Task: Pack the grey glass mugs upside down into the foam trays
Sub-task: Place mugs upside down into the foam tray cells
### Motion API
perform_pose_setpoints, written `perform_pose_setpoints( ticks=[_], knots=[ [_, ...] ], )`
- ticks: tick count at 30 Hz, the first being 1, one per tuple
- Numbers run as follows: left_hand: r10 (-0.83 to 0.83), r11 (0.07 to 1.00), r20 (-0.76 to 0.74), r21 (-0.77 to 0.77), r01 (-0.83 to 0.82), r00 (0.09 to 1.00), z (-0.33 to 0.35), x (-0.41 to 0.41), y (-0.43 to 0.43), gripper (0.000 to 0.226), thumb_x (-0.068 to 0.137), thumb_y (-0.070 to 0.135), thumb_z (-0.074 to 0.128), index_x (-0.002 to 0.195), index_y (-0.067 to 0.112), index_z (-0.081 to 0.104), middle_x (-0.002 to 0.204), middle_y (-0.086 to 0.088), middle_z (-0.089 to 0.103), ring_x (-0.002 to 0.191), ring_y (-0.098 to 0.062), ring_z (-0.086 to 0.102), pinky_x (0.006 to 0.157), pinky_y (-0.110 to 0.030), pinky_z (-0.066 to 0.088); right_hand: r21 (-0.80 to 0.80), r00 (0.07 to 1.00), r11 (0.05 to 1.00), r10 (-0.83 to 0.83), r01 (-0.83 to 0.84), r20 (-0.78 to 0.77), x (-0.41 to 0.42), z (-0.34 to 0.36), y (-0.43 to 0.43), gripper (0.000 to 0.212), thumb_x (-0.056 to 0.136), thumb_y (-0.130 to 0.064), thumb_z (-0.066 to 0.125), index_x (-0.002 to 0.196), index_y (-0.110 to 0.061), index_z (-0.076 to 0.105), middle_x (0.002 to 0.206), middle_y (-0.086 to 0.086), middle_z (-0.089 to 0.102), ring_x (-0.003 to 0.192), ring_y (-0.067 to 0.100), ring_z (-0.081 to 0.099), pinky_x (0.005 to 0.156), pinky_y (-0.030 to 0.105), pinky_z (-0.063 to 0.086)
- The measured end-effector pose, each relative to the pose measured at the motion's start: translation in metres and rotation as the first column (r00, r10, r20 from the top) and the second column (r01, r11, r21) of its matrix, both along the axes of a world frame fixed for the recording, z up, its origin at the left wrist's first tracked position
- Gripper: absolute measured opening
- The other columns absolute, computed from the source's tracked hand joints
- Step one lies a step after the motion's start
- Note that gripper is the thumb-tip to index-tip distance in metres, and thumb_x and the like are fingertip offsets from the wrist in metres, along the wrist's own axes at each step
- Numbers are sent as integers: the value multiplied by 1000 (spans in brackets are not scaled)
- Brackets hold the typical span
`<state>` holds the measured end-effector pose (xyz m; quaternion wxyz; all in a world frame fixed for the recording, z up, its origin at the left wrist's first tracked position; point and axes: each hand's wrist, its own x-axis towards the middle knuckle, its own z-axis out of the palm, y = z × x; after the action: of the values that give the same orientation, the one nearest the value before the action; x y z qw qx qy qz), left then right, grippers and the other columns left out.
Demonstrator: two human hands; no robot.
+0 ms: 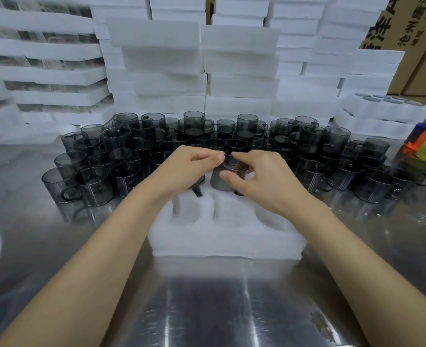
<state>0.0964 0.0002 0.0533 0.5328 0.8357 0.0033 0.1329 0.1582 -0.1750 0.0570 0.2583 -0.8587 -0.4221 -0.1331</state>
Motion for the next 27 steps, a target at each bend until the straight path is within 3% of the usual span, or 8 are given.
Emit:
perform_pose_setpoints(
  ticks=[2,3,6,10,12,15,21,27],
  knots=[
    [14,998,-25,65,-13,1000,-2,-1,0,25,91,19,60,92,39,76,96,8,75,96,-17,68,89,-32,51,-125,993,991,-31,45,117,-2,-1,5,42,80,-60,52,100,-25,63,86,-6,54,81,19,57,72,36,48],
    [8,997,-35,80,-5,999,-3,-2,1,28,91,16,59,93,38,76,95,8,75,98,-19,67,90,-33,52,-164,991,985,-38,59,128,-2,-2,6,49,78,-63,51,108,-26,63,90,-6,53,85,20,57,74,37,49],
    [-8,994,-48,112,13,999,-4,-4,0,25,94,19,59,106,36,72,99,20,72,97,3,65,85,-17,52,-157,998,985,-64,66,17,3,-1,2,58,75,-71,52,111,-29,65,101,-12,58,100,13,55,81,39,49],
    [43,958,-63,285,-23,997,-7,-1,-1,23,95,25,58,113,32,70,114,19,67,104,-4,62,93,-35,51,-188,978,982,-26,-14,-208,13,-3,-3,55,84,-61,55,126,-27,59,126,-14,46,120,7,42,99,41,41],
    [47,956,-44,291,-33,998,-7,0,-1,21,94,23,61,111,27,72,115,17,67,105,-2,60,95,-35,50,-167,957,983,29,-80,-288,15,-3,-1,47,86,-51,60,124,-24,57,124,-7,46,117,11,46,99,36,40],
    [47,949,-38,315,-33,998,-7,0,0,21,94,24,62,111,25,72,112,15,68,104,-4,61,95,-36,50,-107,921,985,88,-138,-378,16,-2,-1,34,86,-43,65,113,-23,57,119,-4,50,108,10,51,85,22,40],
    [50,929,-59,370,-25,997,-7,0,-1,26,95,27,59,118,23,70,117,9,66,109,-14,60,95,-40,49,-76,886,975,156,-209,-436,31,-7,-11,49,88,-39,64,134,-26,52,132,-11,51,123,5,46,104,26,36],
    [131,859,17,498,-122,991,-12,3,-9,23,99,27,52,103,16,72,101,6,68,92,-20,63,100,-45,40,18,859,948,295,-317,-419,46,-6,-9,41,89,-24,66,129,-19,59,127,-9,54,118,2,50,92,12,41]
  ],
)
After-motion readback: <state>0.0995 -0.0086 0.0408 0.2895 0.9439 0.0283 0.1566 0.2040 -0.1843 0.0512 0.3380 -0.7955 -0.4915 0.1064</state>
